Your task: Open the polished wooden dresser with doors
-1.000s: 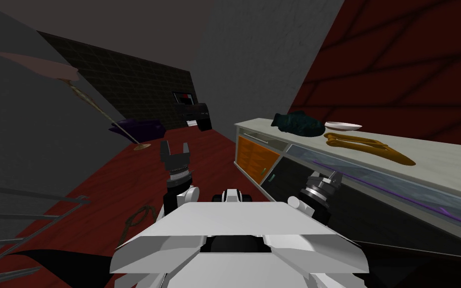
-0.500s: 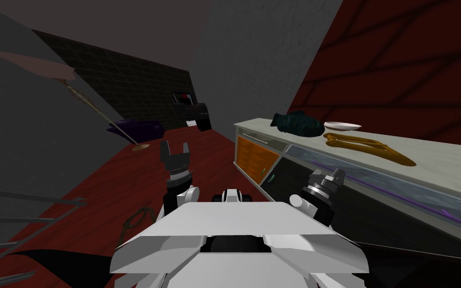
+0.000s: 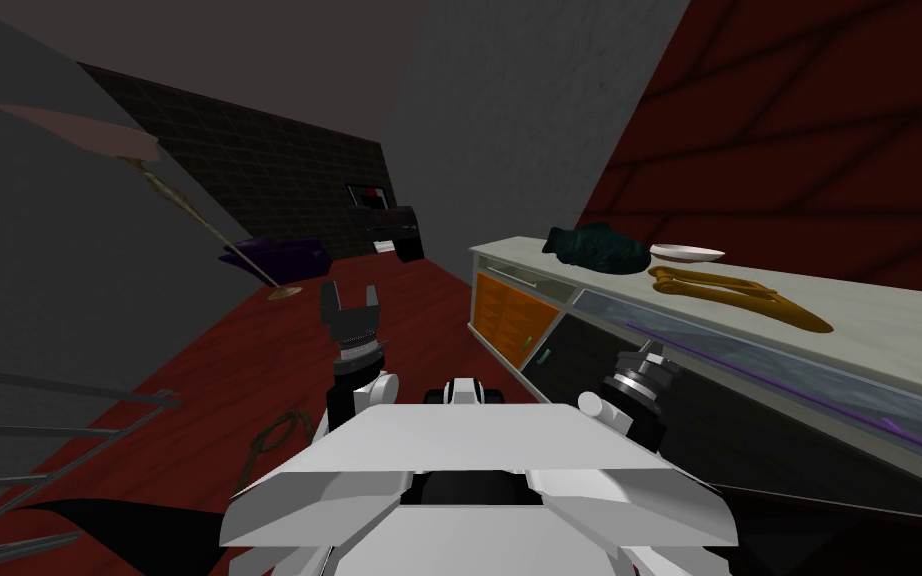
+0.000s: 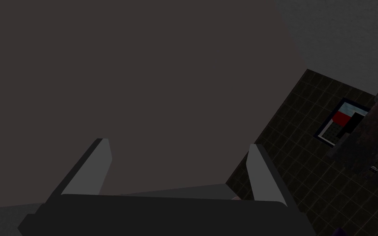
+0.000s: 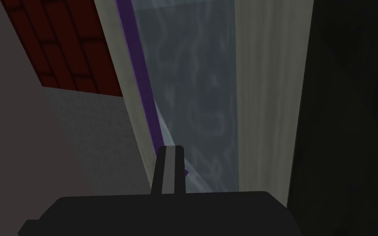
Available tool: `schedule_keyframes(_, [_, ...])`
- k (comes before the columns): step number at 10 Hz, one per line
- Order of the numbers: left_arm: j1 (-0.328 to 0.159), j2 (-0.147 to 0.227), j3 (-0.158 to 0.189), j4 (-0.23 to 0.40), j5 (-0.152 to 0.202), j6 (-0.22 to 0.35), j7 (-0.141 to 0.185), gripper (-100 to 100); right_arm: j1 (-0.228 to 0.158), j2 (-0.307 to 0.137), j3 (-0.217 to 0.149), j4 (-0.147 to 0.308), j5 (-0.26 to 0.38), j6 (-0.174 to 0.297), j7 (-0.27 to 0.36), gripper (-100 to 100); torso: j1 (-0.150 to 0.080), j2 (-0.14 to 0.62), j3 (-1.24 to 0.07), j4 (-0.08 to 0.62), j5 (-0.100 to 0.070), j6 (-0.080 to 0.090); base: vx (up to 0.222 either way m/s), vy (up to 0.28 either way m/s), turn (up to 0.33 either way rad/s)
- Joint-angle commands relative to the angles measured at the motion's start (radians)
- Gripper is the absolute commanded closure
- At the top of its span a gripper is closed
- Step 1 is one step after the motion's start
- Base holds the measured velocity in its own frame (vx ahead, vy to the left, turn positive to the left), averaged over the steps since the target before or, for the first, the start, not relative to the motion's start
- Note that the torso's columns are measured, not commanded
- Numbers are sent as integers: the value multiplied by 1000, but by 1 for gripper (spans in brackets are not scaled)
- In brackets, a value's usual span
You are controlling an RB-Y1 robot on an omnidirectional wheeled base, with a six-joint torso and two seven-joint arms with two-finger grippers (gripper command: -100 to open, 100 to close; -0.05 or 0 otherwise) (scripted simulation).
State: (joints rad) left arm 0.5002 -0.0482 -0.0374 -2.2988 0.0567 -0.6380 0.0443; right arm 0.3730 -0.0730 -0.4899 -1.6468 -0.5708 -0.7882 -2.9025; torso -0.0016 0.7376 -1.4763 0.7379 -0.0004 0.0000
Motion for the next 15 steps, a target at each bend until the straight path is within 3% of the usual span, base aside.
schedule_keyframes(1, [0, 0, 0, 0, 0, 0, 0, 0, 10, -16, 2, -9, -7, 6, 79, -100, 1, 0, 0, 0, 0, 0, -16, -18, 31])
schedule_keyframes(8, [0, 0, 0, 0, 0, 0, 0, 0, 40, -43, 9, -33, -33, 28, 258, -100, 1, 1, 0, 0, 0, 0, -25, -24, 34])
schedule_keyframes(12, [0, 0, 0, 0, 0, 0, 0, 0, 93, -65, 25, -68, -77, 72, 353, -100, 0, 2, 1, 1, 0, 0, -64, -58, 87])
schedule_keyframes(15, [0, 0, 0, 0, 0, 0, 0, 0, 170, -80, 51, -112, -140, 141, 373, -100, 0, 2, 1, 1, 0, 0, -137, -109, 186])
